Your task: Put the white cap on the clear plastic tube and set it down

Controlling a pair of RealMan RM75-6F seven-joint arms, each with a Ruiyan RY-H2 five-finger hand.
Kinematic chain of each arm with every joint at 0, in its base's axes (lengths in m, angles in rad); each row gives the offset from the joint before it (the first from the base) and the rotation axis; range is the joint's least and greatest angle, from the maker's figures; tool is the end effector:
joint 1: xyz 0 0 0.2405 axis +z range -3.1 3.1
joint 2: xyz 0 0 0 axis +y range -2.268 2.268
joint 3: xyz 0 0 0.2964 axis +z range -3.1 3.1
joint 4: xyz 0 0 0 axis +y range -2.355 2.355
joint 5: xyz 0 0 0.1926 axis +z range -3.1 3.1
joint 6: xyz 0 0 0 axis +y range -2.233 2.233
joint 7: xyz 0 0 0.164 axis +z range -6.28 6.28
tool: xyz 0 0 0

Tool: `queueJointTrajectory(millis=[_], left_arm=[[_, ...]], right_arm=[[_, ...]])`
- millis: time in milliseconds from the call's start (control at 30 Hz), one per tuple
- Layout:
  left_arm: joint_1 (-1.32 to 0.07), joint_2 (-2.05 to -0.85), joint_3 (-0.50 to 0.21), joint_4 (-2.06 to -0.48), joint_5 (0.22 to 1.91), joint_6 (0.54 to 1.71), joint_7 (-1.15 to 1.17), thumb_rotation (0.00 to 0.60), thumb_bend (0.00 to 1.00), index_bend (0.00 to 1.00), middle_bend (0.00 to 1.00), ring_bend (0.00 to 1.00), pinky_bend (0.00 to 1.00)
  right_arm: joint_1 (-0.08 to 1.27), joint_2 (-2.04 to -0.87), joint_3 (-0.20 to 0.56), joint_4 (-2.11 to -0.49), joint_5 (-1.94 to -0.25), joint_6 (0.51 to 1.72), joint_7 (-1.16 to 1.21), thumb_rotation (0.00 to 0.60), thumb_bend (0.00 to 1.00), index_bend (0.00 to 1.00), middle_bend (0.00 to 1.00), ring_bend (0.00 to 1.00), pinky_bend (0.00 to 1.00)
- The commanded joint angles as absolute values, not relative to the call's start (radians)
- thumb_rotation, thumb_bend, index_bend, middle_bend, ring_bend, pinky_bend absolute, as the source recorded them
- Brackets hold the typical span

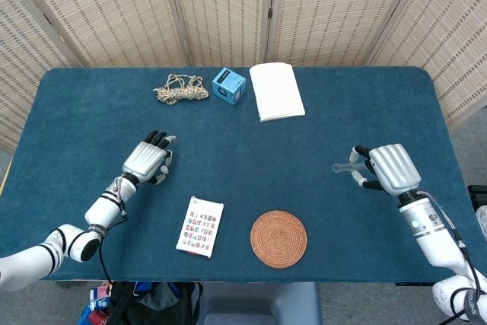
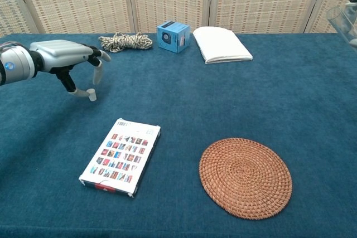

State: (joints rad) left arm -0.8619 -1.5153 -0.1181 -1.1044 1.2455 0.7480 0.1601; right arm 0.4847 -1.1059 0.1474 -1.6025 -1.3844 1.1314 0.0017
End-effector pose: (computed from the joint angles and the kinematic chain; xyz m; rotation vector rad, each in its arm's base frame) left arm -0.2106 0.4544 0.0178 -1.9761 -0.7286 -0.6841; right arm -0.2591 -0.3432 0.1685 1.6645 -0.8662 0.9752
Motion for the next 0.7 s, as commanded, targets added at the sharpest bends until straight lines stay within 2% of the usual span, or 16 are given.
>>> queueJointTrajectory(millis=[33,700], left_arm=[[-0.865,-1.525,-0.123,-1.091,1.235,0.74,0.161,0.6,0.24,0.46,0.03,0.0,0.0],[-0.875,-1.558,-0.122,-1.039,1.217,0.701,0.159,0.6,0.27,0.45,0.03,0.0,0.0]], right_arm=[[0.485,-1.106,0.148,-1.601,-1.385,1.131,0.004,0.6,0.76,0.86,1.0,1.0,1.0],[0.485,-1.112,0.147,-1.584,-1.387,1.123,0.023,0.6,0.76,0.86,1.0,1.0,1.0]])
